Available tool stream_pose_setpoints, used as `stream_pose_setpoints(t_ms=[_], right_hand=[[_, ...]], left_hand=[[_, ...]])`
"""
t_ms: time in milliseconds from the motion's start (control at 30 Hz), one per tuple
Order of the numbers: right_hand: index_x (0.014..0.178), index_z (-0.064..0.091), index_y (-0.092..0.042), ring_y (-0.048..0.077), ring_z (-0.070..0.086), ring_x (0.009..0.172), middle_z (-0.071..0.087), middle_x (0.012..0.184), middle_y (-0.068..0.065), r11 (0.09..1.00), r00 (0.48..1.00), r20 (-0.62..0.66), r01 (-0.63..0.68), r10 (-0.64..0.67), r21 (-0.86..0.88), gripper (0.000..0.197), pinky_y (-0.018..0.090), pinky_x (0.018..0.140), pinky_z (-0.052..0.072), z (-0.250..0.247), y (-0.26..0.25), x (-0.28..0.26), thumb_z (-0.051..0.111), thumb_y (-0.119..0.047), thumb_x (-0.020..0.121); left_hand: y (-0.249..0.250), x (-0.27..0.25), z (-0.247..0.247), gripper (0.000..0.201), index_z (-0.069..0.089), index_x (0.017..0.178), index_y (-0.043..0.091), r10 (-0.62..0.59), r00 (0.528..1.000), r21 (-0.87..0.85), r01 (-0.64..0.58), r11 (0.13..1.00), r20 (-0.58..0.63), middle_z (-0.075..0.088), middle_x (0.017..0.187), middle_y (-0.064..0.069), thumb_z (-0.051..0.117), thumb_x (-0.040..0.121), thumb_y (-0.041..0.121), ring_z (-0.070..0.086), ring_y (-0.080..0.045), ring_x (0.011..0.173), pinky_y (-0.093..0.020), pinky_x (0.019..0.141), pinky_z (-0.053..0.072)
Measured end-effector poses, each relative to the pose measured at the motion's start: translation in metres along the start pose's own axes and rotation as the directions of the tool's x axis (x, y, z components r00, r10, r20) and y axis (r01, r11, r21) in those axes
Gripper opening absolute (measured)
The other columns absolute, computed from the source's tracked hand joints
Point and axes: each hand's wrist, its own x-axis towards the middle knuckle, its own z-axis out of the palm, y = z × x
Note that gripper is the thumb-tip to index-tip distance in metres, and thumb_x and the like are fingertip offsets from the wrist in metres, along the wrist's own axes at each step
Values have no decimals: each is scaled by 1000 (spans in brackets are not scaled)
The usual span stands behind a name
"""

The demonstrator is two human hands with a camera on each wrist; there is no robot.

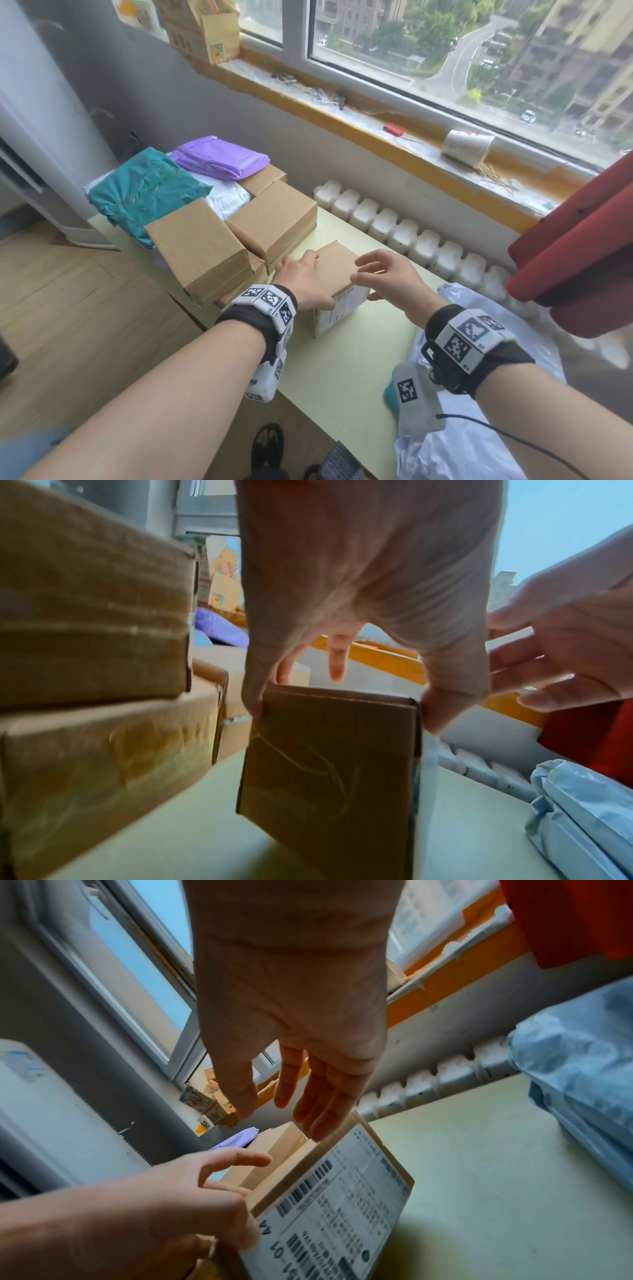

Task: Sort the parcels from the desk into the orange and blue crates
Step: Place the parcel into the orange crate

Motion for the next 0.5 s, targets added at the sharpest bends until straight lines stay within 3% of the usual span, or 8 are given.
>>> stream_pose_setpoints(t_ms=[67,167,300,400,500], right_hand=[[110,63,-15,18,64,93,64,105,4,995,999,-10,42,-43,-94,34,29,70,55,-4,0,-1,78,-15,80],[127,56,-26,16,54,115,55,121,-1,909,985,19,166,-172,-382,60,33,93,49,-12,-1,-4,83,-25,73],[155,21,-29,16,26,141,29,152,-2,691,939,222,343,-262,-636,114,32,115,29,-24,-7,-6,87,-44,63],[158,-4,-31,20,10,148,14,160,-2,617,928,302,371,-219,-694,137,36,121,18,-27,-8,-6,89,-48,58],[155,-11,-35,22,13,147,16,157,-1,559,924,317,381,-213,-737,139,40,121,20,-26,-8,-8,87,-46,58]], left_hand=[[5,-3,-9,98,29,144,31,32,999,35,-33,999,30,41,133,-10,77,59,43,36,-28,128,-38,101,41],[15,-7,-25,96,30,142,32,112,988,97,-122,988,104,42,131,-6,79,60,39,39,-24,124,-36,96,44],[33,-16,-45,86,37,132,25,271,943,201,-308,930,193,43,124,1,83,60,27,42,-16,112,-33,88,46],[44,-22,-57,77,39,122,22,359,910,237,-402,884,205,42,117,4,85,60,20,38,-12,103,-26,76,38],[51,-25,-66,74,40,115,23,394,899,205,-430,880,193,41,113,8,85,57,18,42,-13,102,-25,73,39]])
